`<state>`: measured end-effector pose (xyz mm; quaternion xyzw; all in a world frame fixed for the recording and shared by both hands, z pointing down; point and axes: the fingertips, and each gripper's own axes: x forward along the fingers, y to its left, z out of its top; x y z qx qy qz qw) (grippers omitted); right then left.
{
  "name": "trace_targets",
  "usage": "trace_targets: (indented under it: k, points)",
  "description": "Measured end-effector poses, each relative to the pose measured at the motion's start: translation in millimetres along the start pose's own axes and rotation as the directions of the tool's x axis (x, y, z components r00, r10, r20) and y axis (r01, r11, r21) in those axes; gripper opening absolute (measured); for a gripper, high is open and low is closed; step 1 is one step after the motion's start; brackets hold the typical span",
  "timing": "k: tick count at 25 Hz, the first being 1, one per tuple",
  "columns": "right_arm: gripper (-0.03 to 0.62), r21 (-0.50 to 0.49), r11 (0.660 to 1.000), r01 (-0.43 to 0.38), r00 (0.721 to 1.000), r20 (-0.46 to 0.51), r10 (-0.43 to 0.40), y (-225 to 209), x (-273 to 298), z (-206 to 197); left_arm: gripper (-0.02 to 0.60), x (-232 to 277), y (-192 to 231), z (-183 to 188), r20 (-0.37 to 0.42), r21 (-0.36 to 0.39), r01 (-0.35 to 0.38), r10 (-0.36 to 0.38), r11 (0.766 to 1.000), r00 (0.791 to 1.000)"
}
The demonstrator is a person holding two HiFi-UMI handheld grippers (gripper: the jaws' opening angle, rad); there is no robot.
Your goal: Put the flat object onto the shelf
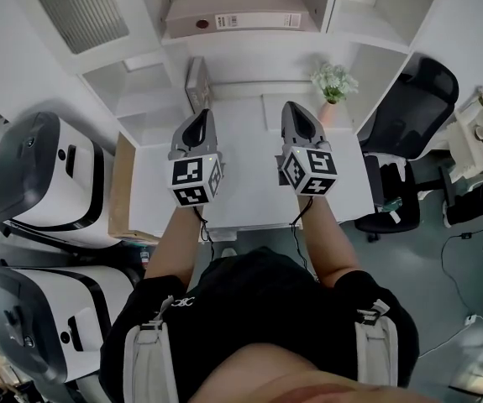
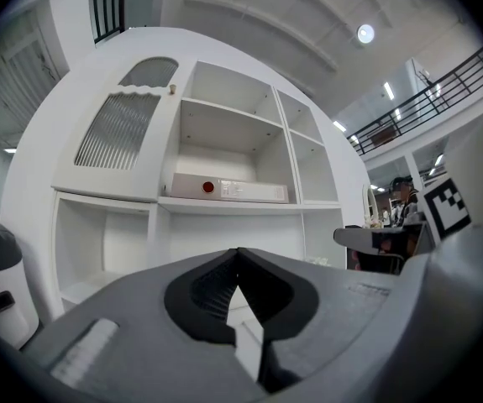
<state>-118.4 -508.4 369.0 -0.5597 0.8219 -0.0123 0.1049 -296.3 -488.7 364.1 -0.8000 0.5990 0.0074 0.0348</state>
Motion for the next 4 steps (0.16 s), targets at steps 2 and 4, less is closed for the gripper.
trace_targets:
  k: [2, 4]
  points:
    - [0.0, -0.001, 1.0, -0.004, 1.0, 0.0, 0.004, 2.5, 0.9, 0.9, 0.017, -0.2, 1.8, 0.1, -0.001, -0.003, -0.001, 0.001, 1.0, 1.0]
    - [0.0, -0.005, 1.0, -0.011, 1.0, 0.0, 0.011, 5.7, 1.8, 1.6, 0.017, -0.3, 4.0, 0.3, 0.002, -0.019, 0.0, 0.0, 1.0, 1.0]
